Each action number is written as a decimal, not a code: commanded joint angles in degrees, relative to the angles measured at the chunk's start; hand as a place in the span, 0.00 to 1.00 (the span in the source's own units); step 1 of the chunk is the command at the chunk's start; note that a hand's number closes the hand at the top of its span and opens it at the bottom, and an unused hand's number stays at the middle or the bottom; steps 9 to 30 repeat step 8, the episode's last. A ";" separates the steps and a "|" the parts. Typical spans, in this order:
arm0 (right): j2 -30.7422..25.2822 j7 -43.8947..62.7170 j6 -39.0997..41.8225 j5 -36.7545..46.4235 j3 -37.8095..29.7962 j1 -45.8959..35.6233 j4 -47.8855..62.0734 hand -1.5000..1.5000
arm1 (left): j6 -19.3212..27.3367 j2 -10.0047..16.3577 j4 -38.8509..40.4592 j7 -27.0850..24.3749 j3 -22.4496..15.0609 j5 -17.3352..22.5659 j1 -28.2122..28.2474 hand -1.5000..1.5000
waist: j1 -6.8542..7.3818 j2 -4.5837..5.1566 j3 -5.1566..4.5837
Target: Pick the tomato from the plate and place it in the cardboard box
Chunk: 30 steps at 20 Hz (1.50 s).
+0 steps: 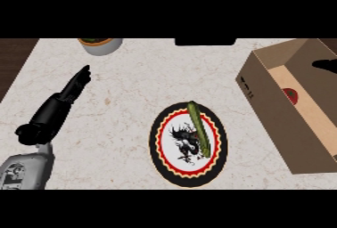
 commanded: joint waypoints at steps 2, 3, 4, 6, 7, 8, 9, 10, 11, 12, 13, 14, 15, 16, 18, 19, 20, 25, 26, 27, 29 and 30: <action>2.03 -2.90 -5.09 -11.37 -12.54 2.98 -1.54 0.00 | 0.34 -0.58 -2.02 -0.03 -0.80 -0.53 2.02 0.50 | -0.40 -0.17 -0.08; 1.30 -2.88 -7.54 -11.47 -13.39 0.23 0.74 0.00 | 0.27 -0.37 0.57 -3.67 -1.01 -1.39 1.90 0.50 | 0.52 0.43 -0.15; 0.94 -2.45 -6.07 -13.47 -14.88 2.58 -1.30 0.00 | 1.52 -1.13 0.34 -1.79 -1.11 -1.91 0.94 0.50 | -0.26 0.14 -0.17; 0.90 -6.65 -6.91 -15.36 -16.61 5.59 0.45 0.00 | 0.49 -0.35 -2.47 -1.94 -1.11 -1.59 3.73 0.50 | 0.72 0.25 -0.16; -2.20 -9.76 -5.72 -16.53 -18.28 6.25 3.45 0.00 | 0.05 0.15 -0.26 0.28 0.36 -0.11 -1.89 0.50 | 0.49 0.48 -0.13; -3.17 -11.95 -7.41 -16.62 -18.28 4.92 6.65 0.00 | 1.51 -1.27 0.50 -2.21 -1.09 -2.09 0.62 0.50 | 1.03 0.57 -0.15; -3.17 -11.95 -7.41 -16.62 -18.28 4.92 6.65 0.00 | 1.51 -1.27 0.50 -2.21 -1.09 -2.09 0.62 0.50 | 1.03 0.57 -0.15; -3.17 -11.95 -7.41 -16.62 -18.28 4.92 6.65 0.00 | 1.51 -1.27 0.50 -2.21 -1.09 -2.09 0.62 0.50 | 1.03 0.57 -0.15; -3.17 -11.95 -7.41 -16.62 -18.28 4.92 6.65 0.00 | 1.51 -1.27 0.50 -2.21 -1.09 -2.09 0.62 0.50 | 1.03 0.57 -0.15; -3.17 -11.95 -7.41 -16.62 -18.28 4.92 6.65 0.00 | 1.51 -1.27 0.50 -2.21 -1.09 -2.09 0.62 0.50 | 1.03 0.57 -0.15; -3.17 -11.95 -7.41 -16.62 -18.28 4.92 6.65 0.00 | 1.51 -1.27 0.50 -2.21 -1.09 -2.09 0.62 0.50 | 1.03 0.57 -0.15; -3.17 -11.95 -7.41 -16.62 -18.28 4.92 6.65 0.00 | 1.51 -1.27 0.50 -2.21 -1.09 -2.09 0.62 0.50 | 1.03 0.57 -0.15; -3.17 -11.95 -7.41 -16.62 -18.28 4.92 6.65 0.00 | 1.51 -1.27 0.50 -2.21 -1.09 -2.09 0.62 0.50 | 1.03 0.57 -0.15; -3.17 -11.95 -7.41 -16.62 -18.28 4.92 6.65 0.00 | 1.51 -1.27 0.50 -2.21 -1.09 -2.09 0.62 0.50 | 1.03 0.57 -0.15; -3.17 -11.95 -7.41 -16.62 -18.28 4.92 6.65 0.00 | 1.51 -1.27 0.50 -2.21 -1.09 -2.09 0.62 0.50 | 1.03 0.57 -0.15; -3.17 -11.95 -7.41 -16.62 -18.28 4.92 6.65 0.00 | 1.51 -1.27 0.50 -2.21 -1.09 -2.09 0.62 0.50 | 1.03 0.57 -0.15; -3.17 -11.95 -7.41 -16.62 -18.28 4.92 6.65 0.00 | 1.51 -1.27 0.50 -2.21 -1.09 -2.09 0.62 0.50 | 1.03 0.57 -0.15; -3.17 -11.95 -7.41 -16.62 -18.28 4.92 6.65 0.00 | 1.51 -1.27 0.50 -2.21 -1.09 -2.09 0.62 0.50 | 1.03 0.57 -0.15; -3.17 -11.95 -7.41 -16.62 -18.28 4.92 6.65 0.00 | 1.51 -1.27 0.50 -2.21 -1.09 -2.09 0.62 0.50 | 1.03 0.57 -0.15; -3.17 -11.95 -7.41 -16.62 -18.28 4.92 6.65 0.00 | 1.51 -1.27 0.50 -2.21 -1.09 -2.09 0.62 0.50 | 1.03 0.57 -0.15; -3.17 -11.95 -7.41 -16.62 -18.28 4.92 6.65 0.00 | 1.51 -1.27 0.50 -2.21 -1.09 -2.09 0.62 0.50 | 1.03 0.57 -0.15; -3.17 -11.95 -7.41 -16.62 -18.28 4.92 6.65 0.00 | 1.51 -1.27 0.50 -2.21 -1.09 -2.09 0.62 0.50 | 1.03 0.57 -0.15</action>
